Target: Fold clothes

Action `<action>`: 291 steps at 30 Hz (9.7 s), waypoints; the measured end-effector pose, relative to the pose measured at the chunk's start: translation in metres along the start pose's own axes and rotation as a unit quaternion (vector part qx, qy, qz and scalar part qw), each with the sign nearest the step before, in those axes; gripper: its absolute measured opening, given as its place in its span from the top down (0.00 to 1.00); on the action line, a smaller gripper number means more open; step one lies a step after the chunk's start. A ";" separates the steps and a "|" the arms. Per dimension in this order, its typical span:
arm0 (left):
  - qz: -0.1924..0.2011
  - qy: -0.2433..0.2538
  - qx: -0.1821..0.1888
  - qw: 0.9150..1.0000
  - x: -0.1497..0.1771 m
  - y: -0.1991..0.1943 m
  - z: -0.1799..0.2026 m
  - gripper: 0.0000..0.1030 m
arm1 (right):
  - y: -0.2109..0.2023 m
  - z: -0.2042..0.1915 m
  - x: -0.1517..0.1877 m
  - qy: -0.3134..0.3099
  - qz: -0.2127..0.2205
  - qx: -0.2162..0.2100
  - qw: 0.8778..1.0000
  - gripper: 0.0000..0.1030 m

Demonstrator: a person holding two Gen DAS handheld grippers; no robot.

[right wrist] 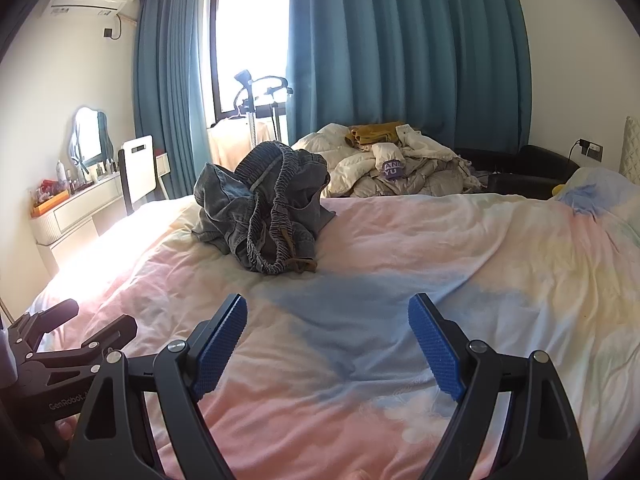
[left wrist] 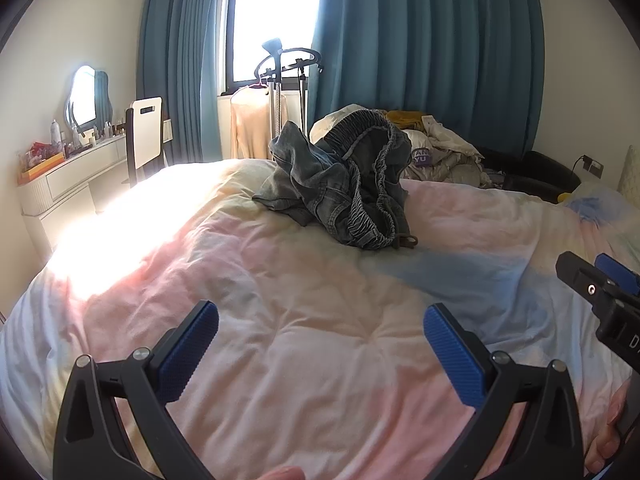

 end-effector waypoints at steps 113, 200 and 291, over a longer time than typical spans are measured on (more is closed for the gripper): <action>-0.136 -0.020 0.105 0.985 -0.012 0.148 0.026 0.77 | 0.209 0.084 -0.040 0.085 -0.059 -0.037 0.994 0.91; -0.089 0.024 0.083 0.992 0.007 0.142 0.043 0.69 | 0.165 0.201 0.014 0.249 -0.111 -0.029 0.962 0.88; -0.043 0.101 0.203 0.973 -0.066 -0.010 0.121 0.76 | 0.112 0.146 -0.073 0.063 -0.094 -0.080 0.990 0.60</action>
Point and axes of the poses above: each gripper's, at about its wrist camera, not at the fingertips, and y roughly the way its jaws point, z to its right, x to its underside, the point moved 10 cm from there along y, roughly the way its jaws point, and after that the axes turned 2 degrees about -y, right-handed, at the moved point
